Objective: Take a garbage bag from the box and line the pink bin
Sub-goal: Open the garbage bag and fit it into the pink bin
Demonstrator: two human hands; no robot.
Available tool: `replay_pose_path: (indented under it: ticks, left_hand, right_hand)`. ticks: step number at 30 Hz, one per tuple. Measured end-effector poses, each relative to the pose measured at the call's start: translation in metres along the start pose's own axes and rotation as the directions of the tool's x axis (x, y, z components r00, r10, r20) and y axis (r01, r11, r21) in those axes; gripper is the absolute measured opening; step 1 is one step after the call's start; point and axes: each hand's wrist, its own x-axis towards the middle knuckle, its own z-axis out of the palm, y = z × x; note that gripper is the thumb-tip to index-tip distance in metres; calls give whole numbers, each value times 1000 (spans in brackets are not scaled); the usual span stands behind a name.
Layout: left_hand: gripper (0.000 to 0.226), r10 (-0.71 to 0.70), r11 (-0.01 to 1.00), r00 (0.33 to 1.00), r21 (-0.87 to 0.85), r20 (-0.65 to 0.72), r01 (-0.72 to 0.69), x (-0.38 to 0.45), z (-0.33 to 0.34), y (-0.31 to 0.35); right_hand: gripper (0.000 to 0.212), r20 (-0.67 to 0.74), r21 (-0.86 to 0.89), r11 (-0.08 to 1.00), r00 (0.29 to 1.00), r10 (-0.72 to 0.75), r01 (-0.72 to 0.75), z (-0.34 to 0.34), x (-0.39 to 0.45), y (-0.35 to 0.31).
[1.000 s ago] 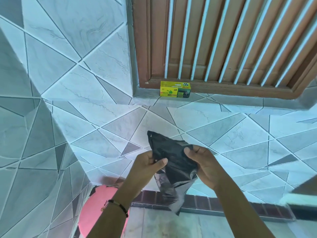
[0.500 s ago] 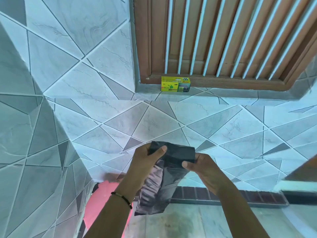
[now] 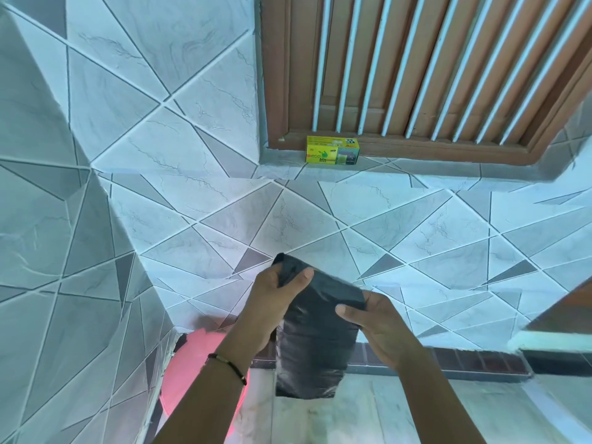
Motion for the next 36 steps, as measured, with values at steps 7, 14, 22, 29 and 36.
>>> replay_pose_path:
  ticks: [7,14,22,29,36]
  left_hand:
    - [23,-113,993,993,48,21,112,-15,12,-19]
    - [39,-155,988,985,41,80,152,-18,20,-8]
    - [31,-180,978,983,-113,-46,174,-16,34,-12]
    - [45,-290,955,947,-15,139,295,-34,44,-29]
    - [25,-186,962,981,-216,-64,168,-29,49,-27]
  right_hand:
    - [58,58,215,977,998,-10,-3,-13,-7,2]
    - [38,77,116,990,995,68,-77,-17,-24,8]
    - [42,168,-58,991,977,130,-122,-32,-29,-1]
    - [24,-20,115,991,997,72,-69,-33,-30,0]
    - [32,87,-77,960,958,274,-267,-39,-51,9]
